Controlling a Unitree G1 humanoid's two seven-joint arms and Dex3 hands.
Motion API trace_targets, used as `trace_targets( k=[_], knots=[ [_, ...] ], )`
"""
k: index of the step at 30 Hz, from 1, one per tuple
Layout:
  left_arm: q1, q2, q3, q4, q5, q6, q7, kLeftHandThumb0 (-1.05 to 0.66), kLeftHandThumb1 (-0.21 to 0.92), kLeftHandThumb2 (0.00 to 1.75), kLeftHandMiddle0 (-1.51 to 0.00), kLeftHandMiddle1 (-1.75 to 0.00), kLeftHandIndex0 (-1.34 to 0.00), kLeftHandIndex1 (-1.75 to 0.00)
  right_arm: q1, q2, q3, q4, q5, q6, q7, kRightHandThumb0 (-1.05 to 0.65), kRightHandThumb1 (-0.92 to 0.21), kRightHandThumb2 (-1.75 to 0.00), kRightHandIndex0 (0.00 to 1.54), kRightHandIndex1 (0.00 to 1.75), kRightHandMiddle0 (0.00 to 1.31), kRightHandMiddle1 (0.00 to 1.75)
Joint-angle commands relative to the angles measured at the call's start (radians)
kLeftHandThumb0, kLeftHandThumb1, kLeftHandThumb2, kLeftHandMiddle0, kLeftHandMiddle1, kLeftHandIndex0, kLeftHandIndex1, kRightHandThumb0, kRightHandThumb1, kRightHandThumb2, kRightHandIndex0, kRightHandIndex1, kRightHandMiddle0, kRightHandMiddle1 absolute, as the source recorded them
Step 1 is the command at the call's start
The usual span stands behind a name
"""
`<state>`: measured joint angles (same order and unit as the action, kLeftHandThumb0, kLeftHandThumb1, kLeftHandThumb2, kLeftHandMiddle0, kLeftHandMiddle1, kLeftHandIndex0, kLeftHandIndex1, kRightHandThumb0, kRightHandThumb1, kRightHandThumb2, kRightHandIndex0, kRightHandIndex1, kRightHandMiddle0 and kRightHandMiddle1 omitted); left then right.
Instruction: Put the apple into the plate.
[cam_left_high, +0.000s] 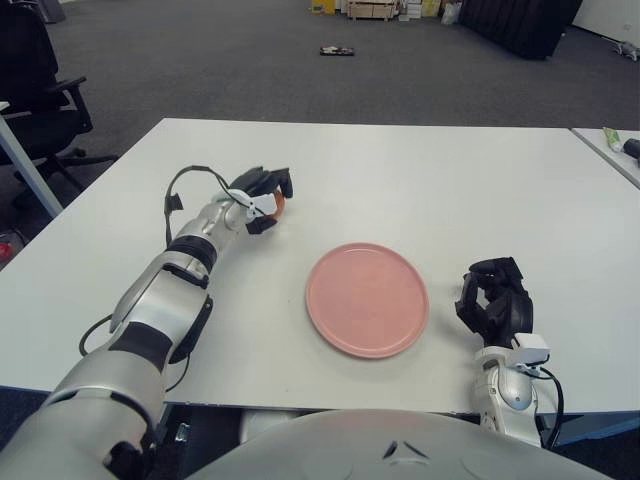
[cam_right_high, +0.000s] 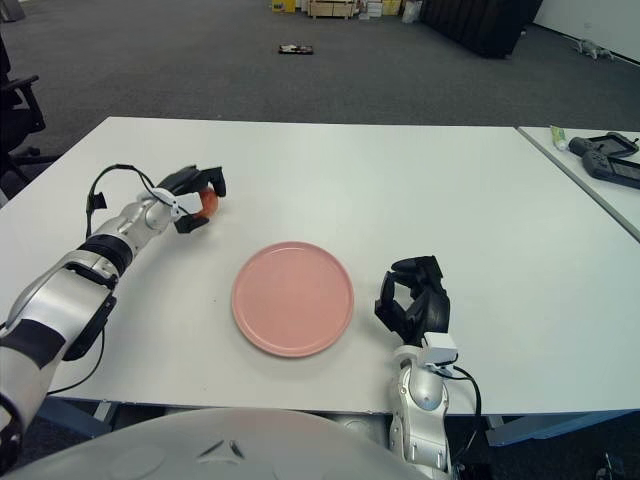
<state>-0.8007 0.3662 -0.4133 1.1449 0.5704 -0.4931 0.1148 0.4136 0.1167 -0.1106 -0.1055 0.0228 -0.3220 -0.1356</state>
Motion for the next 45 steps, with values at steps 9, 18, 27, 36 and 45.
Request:
trace_targets(
  k=[9, 18, 27, 36, 45],
  knots=[
    [0.08, 0.062, 0.076, -0.337, -0.05, -0.131, 0.049, 0.0, 0.02, 1.67, -0.81, -1.75, -0.63, -1.74, -0.021, -0.003, -0.006, 0.004, -0.016, 0.027, -0.022, -0.39, -0.63, -0.93, 0.78, 1.75, 0.37, 1.75],
    [0.237, 0.061, 0.153, -0.654, -0.165, -0.102, -0.066, 0.0, 0.01, 1.64, -0.87, -1.64, -0.62, -1.75, -0.026, -0.007, -0.008, 0.017, -0.011, 0.023, -0.024, -0.39, -0.65, -0.9, 0.75, 1.75, 0.36, 1.75],
    [0.413, 0.032, 0.135, -1.018, -0.182, -0.101, -0.15, 0.0, -0.03, 1.66, -0.93, -1.57, -0.65, -1.75, -0.033, -0.01, -0.01, 0.028, 0.0, 0.015, -0.012, -0.39, -0.66, -0.89, 0.74, 1.75, 0.35, 1.75],
    [0.546, 0.051, 0.055, -1.25, -0.158, -0.094, -0.299, 0.0, -0.01, 1.65, -0.9, -1.61, -0.63, -1.75, -0.037, -0.012, -0.012, 0.032, 0.002, 0.008, -0.005, -0.39, -0.65, -0.9, 0.74, 1.75, 0.36, 1.75],
    [0.521, 0.086, -0.045, -1.272, -0.239, -0.173, -0.495, 0.0, 0.02, 1.63, -0.87, -1.65, -0.6, -1.75, -0.038, -0.01, -0.012, 0.031, -0.004, 0.006, -0.007, -0.39, -0.64, -0.92, 0.75, 1.75, 0.37, 1.75]
  ],
)
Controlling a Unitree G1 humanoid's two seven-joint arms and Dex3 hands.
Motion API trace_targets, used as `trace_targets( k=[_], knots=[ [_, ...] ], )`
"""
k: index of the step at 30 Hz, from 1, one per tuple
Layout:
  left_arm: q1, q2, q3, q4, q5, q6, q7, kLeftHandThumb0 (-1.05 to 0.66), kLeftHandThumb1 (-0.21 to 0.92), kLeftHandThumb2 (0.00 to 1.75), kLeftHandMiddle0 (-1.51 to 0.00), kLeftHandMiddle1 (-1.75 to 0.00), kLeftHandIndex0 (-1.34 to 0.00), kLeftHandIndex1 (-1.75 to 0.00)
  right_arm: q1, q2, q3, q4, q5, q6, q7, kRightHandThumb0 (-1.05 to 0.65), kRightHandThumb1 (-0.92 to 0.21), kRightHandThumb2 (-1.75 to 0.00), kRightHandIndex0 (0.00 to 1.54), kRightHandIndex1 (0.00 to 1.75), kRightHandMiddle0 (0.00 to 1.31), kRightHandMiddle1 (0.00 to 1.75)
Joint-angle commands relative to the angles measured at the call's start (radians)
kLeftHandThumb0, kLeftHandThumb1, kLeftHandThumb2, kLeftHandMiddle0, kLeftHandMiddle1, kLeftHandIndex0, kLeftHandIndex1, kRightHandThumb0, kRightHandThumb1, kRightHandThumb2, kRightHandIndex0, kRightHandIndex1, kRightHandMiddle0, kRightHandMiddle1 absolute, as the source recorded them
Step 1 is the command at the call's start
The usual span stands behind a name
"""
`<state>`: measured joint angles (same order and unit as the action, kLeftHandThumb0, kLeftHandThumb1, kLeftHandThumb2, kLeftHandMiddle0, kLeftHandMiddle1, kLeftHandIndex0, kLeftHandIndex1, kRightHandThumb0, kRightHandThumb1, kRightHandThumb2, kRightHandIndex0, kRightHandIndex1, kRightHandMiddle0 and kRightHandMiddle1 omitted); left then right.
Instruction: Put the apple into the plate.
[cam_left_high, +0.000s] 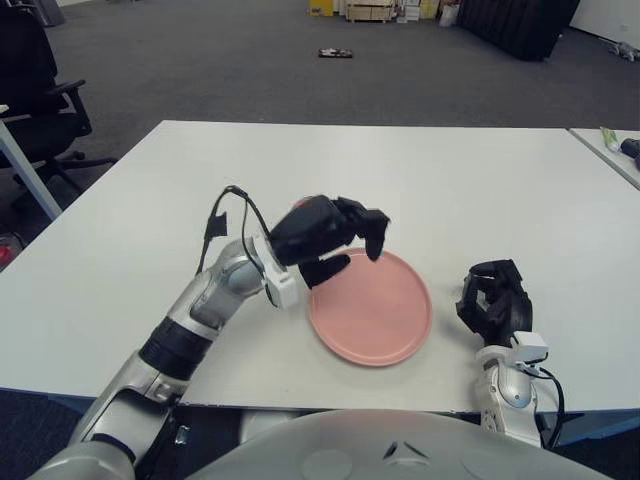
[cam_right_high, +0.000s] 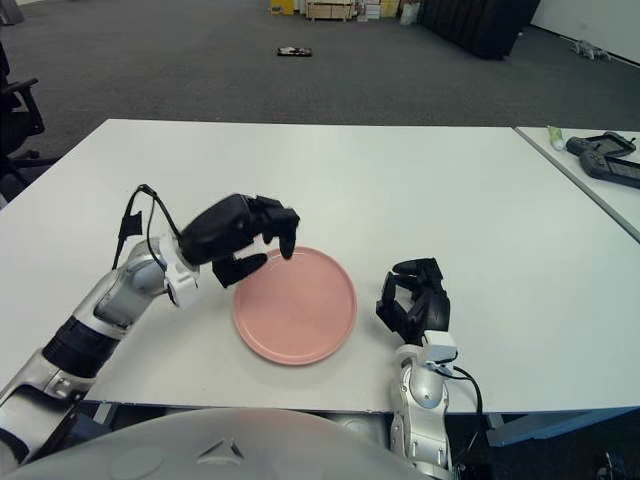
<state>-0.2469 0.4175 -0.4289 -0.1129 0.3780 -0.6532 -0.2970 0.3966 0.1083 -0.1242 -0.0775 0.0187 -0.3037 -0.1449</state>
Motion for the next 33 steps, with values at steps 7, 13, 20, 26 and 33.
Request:
trace_targets(
  k=[7, 13, 20, 26, 33],
  knots=[
    [-0.09, 0.053, -0.111, 0.043, -0.053, -0.099, -0.219, 0.0, 0.05, 1.6, -0.84, -1.67, -0.58, -1.75, -0.02, -0.002, 0.004, 0.004, -0.015, -0.025, -0.003, -0.39, -0.63, -0.93, 0.77, 1.75, 0.37, 1.75],
    [-0.121, 0.027, -0.121, 0.143, 0.029, -0.201, -0.192, 0.0, 0.06, 1.61, -0.83, -1.69, -0.57, -1.75, -0.016, 0.0, 0.006, -0.002, -0.01, -0.021, 0.0, -0.39, -0.64, -0.92, 0.77, 1.75, 0.37, 1.75],
    [-0.121, -0.004, -0.087, 0.195, 0.137, -0.277, -0.105, 0.0, 0.05, 1.63, -0.83, -1.73, -0.57, -1.75, -0.01, 0.002, 0.007, -0.015, -0.01, 0.003, -0.005, -0.39, -0.64, -0.91, 0.76, 1.75, 0.36, 1.75],
    [-0.155, -0.002, -0.059, 0.256, 0.139, -0.193, -0.115, 0.0, 0.06, 1.61, -0.83, -1.7, -0.57, -1.75, -0.013, 0.0, 0.004, -0.007, -0.005, -0.002, -0.001, -0.39, -0.65, -0.91, 0.76, 1.75, 0.36, 1.75],
    [-0.201, -0.085, -0.007, 0.477, 0.224, -0.144, 0.099, 0.0, 0.09, 1.56, -0.81, -1.68, -0.54, -1.75, -0.013, 0.0, 0.005, -0.002, 0.005, -0.013, 0.008, -0.39, -0.64, -0.92, 0.75, 1.75, 0.37, 1.75]
  ],
)
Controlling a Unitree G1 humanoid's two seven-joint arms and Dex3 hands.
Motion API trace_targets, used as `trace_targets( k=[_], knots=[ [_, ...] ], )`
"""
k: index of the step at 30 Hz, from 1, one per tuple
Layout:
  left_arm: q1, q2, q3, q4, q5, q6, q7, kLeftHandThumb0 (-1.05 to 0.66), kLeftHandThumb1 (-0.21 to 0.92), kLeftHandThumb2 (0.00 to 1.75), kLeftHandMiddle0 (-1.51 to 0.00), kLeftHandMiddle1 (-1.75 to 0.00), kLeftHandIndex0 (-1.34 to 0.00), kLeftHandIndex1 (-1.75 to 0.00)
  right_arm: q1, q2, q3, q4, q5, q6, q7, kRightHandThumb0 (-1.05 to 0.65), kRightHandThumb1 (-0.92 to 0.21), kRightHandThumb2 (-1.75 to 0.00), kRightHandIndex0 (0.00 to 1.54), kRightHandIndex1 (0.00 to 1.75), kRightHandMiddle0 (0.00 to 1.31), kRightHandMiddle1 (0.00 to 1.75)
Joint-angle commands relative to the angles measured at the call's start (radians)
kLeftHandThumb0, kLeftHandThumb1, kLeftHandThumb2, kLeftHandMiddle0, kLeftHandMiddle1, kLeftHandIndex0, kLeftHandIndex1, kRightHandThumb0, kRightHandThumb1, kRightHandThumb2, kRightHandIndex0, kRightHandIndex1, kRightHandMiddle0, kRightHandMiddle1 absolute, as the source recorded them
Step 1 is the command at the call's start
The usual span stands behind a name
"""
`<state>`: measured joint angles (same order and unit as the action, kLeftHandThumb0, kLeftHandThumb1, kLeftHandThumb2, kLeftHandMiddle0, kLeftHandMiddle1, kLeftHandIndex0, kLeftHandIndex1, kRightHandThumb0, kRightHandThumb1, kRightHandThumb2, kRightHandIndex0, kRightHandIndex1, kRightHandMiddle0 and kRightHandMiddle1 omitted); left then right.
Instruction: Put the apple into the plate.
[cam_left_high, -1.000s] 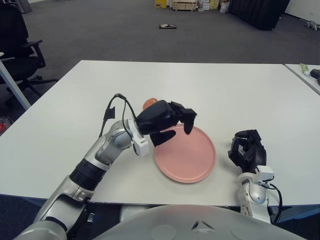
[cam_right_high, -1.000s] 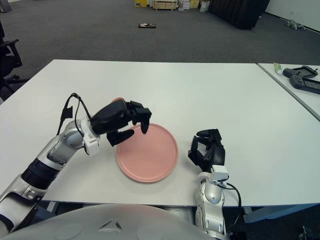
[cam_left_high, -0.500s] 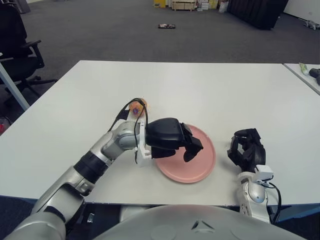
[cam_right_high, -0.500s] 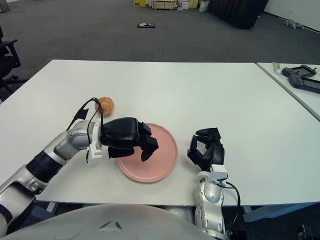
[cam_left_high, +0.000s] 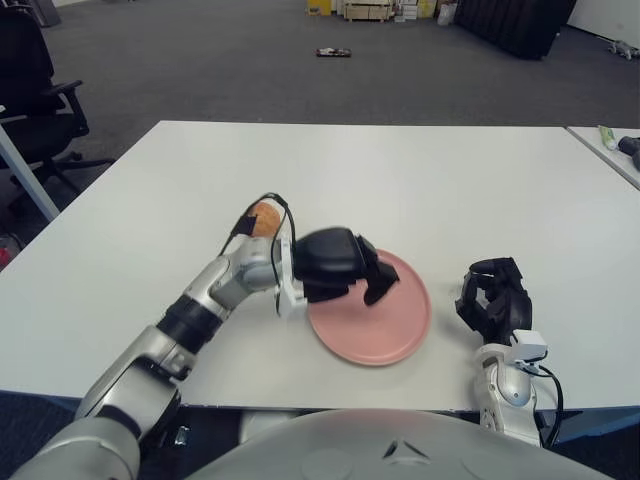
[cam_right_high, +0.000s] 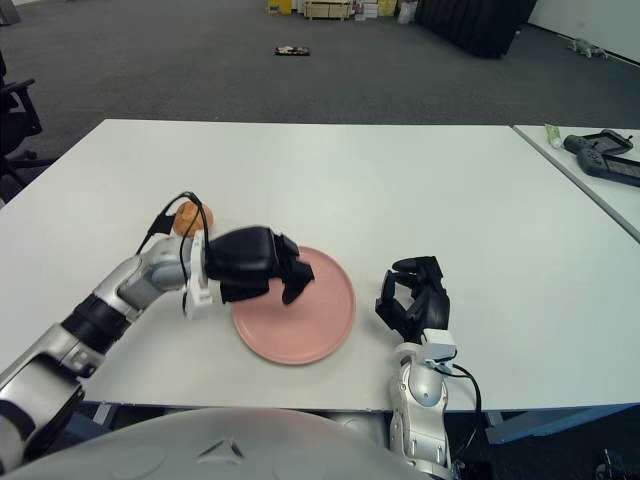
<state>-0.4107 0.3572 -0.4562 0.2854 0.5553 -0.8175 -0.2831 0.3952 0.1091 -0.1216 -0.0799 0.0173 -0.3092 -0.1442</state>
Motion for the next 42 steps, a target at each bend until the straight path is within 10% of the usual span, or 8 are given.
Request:
trace_targets(
  k=[1, 8, 15, 20, 25, 32, 42],
  knots=[
    [-0.05, -0.032, 0.025, 0.115, 0.069, 0.031, 0.127, 0.0, 0.1, 1.56, -0.81, -1.68, -0.54, -1.75, -0.011, -0.001, 0.003, 0.0, 0.006, -0.006, 0.007, -0.39, -0.64, -0.92, 0.75, 1.75, 0.37, 1.75],
    [-0.107, -0.049, 0.055, 0.286, 0.164, 0.109, 0.369, 0.0, 0.11, 1.52, -0.73, -1.73, -0.61, -1.66, -0.011, 0.001, 0.003, 0.0, -0.004, 0.005, 0.001, -0.39, -0.64, -0.92, 0.76, 1.75, 0.37, 1.75],
    [-0.133, -0.045, 0.041, 0.356, 0.221, 0.15, 0.522, -0.01, 0.53, 1.01, -0.39, -1.6, -0.42, -1.73, -0.009, 0.002, 0.002, -0.005, -0.006, 0.015, -0.002, -0.39, -0.64, -0.92, 0.78, 1.75, 0.37, 1.75],
    [-0.14, -0.016, 0.026, 0.4, 0.312, 0.215, 0.682, -0.48, 0.47, 0.99, -0.06, -1.14, -0.08, -1.34, -0.006, 0.0, 0.0, -0.008, -0.009, 0.02, -0.003, -0.39, -0.64, -0.92, 0.77, 1.75, 0.37, 1.75],
    [-0.147, -0.014, 0.008, 0.424, 0.369, 0.28, 0.805, -0.71, 0.56, 0.82, -0.01, -0.49, -0.01, -0.77, -0.006, 0.001, -0.003, -0.004, -0.006, 0.011, -0.003, -0.39, -0.64, -0.92, 0.75, 1.75, 0.37, 1.75],
    [-0.081, 0.028, 0.05, 0.33, 0.28, 0.324, 0.691, -0.89, 0.58, 0.67, 0.0, -0.04, 0.0, -0.2, -0.004, 0.003, -0.003, -0.007, 0.0, 0.012, -0.001, -0.39, -0.65, -0.91, 0.75, 1.75, 0.36, 1.75],
    [0.016, 0.087, 0.091, 0.117, 0.168, 0.458, 0.396, -1.0, 0.59, 0.5, 0.0, 0.0, 0.0, 0.0, -0.004, 0.0, -0.002, -0.013, -0.007, 0.024, -0.004, -0.38, -0.67, -0.87, 0.75, 1.75, 0.34, 1.75]
  ],
)
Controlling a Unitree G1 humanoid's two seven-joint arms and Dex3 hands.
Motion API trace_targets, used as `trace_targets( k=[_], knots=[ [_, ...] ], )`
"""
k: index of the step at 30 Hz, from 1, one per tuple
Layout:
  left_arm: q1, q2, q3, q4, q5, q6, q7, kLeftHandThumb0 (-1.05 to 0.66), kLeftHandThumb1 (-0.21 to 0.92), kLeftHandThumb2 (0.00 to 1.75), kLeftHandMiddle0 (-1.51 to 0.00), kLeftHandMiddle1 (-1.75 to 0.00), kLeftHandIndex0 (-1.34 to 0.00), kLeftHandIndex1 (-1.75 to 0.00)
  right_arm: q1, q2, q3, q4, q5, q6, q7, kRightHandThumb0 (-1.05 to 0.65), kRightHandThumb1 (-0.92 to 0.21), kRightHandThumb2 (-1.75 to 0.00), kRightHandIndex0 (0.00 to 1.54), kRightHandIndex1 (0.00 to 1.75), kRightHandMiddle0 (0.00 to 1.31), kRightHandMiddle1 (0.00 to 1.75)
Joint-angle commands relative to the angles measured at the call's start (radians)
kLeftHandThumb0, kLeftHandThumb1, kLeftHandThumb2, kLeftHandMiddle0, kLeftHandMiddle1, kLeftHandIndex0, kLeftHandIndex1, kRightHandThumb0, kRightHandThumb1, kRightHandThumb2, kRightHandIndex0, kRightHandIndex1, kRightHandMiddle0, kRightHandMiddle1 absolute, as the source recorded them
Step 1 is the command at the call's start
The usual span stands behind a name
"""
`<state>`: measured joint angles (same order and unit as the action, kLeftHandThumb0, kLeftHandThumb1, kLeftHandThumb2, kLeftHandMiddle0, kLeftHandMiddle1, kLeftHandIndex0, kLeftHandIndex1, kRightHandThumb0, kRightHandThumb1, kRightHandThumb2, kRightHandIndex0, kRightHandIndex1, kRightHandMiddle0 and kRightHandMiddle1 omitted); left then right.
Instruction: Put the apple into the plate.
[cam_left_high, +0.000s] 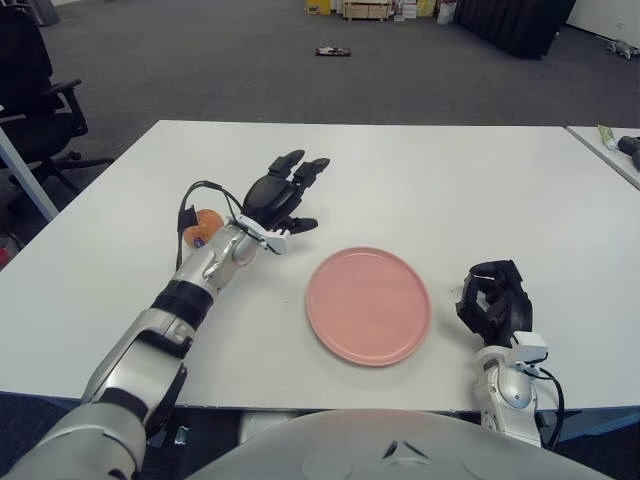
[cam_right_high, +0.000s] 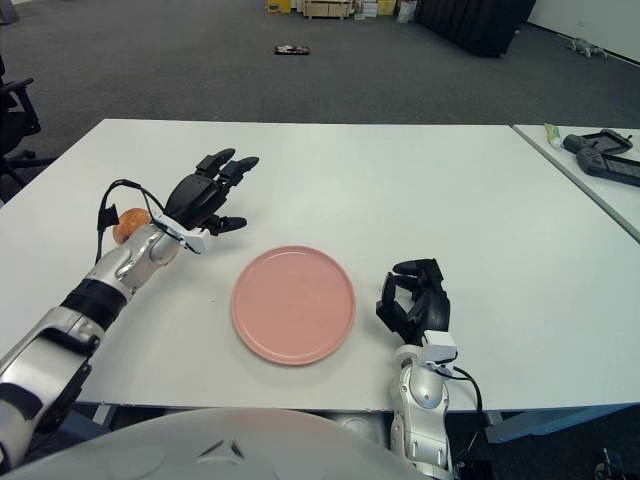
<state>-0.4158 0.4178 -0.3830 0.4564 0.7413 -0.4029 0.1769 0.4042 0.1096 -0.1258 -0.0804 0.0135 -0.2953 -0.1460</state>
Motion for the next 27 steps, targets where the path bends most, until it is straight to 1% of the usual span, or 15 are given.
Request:
trace_targets(
  k=[1, 3, 6, 8, 9, 11, 18, 19, 20, 22, 24, 27],
  knots=[
    [0.031, 0.036, 0.021, -0.074, -0.017, 0.057, -0.082, -1.01, 0.59, 0.49, 0.0, 0.0, 0.0, 0.0, -0.013, -0.001, 0.002, -0.012, -0.006, 0.009, -0.003, -0.38, -0.67, -0.87, 0.75, 1.75, 0.34, 1.75],
    [0.044, 0.047, 0.025, -0.102, -0.016, 0.077, -0.104, -1.02, 0.6, 0.44, 0.0, 0.0, 0.0, 0.0, -0.014, -0.002, 0.003, -0.01, -0.008, 0.008, -0.005, -0.38, -0.67, -0.87, 0.75, 1.75, 0.34, 1.75],
    [0.085, 0.074, 0.045, -0.19, -0.001, 0.144, -0.15, -1.01, 0.6, 0.41, 0.0, 0.0, 0.0, 0.0, -0.017, 0.0, 0.004, -0.007, 0.0, 0.002, 0.0, -0.39, -0.67, -0.88, 0.76, 1.75, 0.35, 1.75],
    [0.103, 0.079, 0.055, -0.232, 0.008, 0.184, -0.168, -0.99, 0.59, 0.4, 0.0, 0.0, 0.0, 0.0, -0.017, 0.001, 0.005, -0.007, 0.005, 0.002, 0.003, -0.39, -0.67, -0.88, 0.77, 1.75, 0.35, 1.75],
    [0.124, 0.086, 0.071, -0.274, 0.015, 0.221, -0.181, -0.99, 0.59, 0.39, 0.0, 0.0, 0.0, 0.0, -0.016, 0.001, 0.006, -0.008, 0.009, 0.003, 0.006, -0.39, -0.67, -0.88, 0.77, 1.75, 0.35, 1.75],
    [0.149, 0.094, 0.089, -0.327, 0.023, 0.266, -0.197, -0.98, 0.58, 0.39, 0.0, 0.0, 0.0, 0.0, -0.016, 0.002, 0.008, -0.01, 0.013, 0.005, 0.01, -0.39, -0.67, -0.88, 0.77, 1.75, 0.35, 1.75],
    [0.215, 0.118, 0.152, -0.446, 0.055, 0.403, -0.239, -1.01, 0.59, 0.38, 0.0, 0.0, 0.0, 0.0, -0.019, 0.002, 0.01, -0.002, 0.017, -0.015, 0.019, -0.39, -0.65, -0.9, 0.78, 1.75, 0.36, 1.75],
    [0.22, 0.121, 0.156, -0.455, 0.063, 0.427, -0.252, -1.01, 0.59, 0.37, 0.0, 0.0, 0.0, 0.0, -0.02, 0.003, 0.009, -0.001, 0.016, -0.019, 0.019, -0.39, -0.65, -0.91, 0.78, 1.75, 0.36, 1.75],
    [0.219, 0.129, 0.166, -0.443, 0.067, 0.459, -0.266, -1.0, 0.59, 0.36, 0.0, 0.0, 0.0, 0.0, -0.021, 0.003, 0.009, 0.002, 0.015, -0.021, 0.018, -0.39, -0.64, -0.92, 0.79, 1.75, 0.37, 1.75],
    [0.215, 0.14, 0.179, -0.414, 0.069, 0.496, -0.278, -1.02, 0.6, 0.37, 0.0, 0.0, 0.0, 0.0, -0.023, 0.004, 0.009, 0.006, 0.015, -0.023, 0.017, -0.39, -0.64, -0.92, 0.79, 1.75, 0.37, 1.75],
    [0.212, 0.145, 0.183, -0.395, 0.069, 0.513, -0.278, -1.04, 0.64, 0.33, 0.0, 0.0, 0.0, 0.0, -0.024, 0.004, 0.009, 0.008, 0.016, -0.024, 0.017, -0.39, -0.64, -0.92, 0.79, 1.75, 0.37, 1.75],
    [0.213, 0.151, 0.187, -0.379, 0.071, 0.532, -0.272, -1.04, 0.65, 0.31, 0.0, 0.0, 0.0, 0.0, -0.025, 0.005, 0.009, 0.007, 0.018, -0.022, 0.018, -0.39, -0.64, -0.92, 0.79, 1.75, 0.37, 1.75]
  ],
)
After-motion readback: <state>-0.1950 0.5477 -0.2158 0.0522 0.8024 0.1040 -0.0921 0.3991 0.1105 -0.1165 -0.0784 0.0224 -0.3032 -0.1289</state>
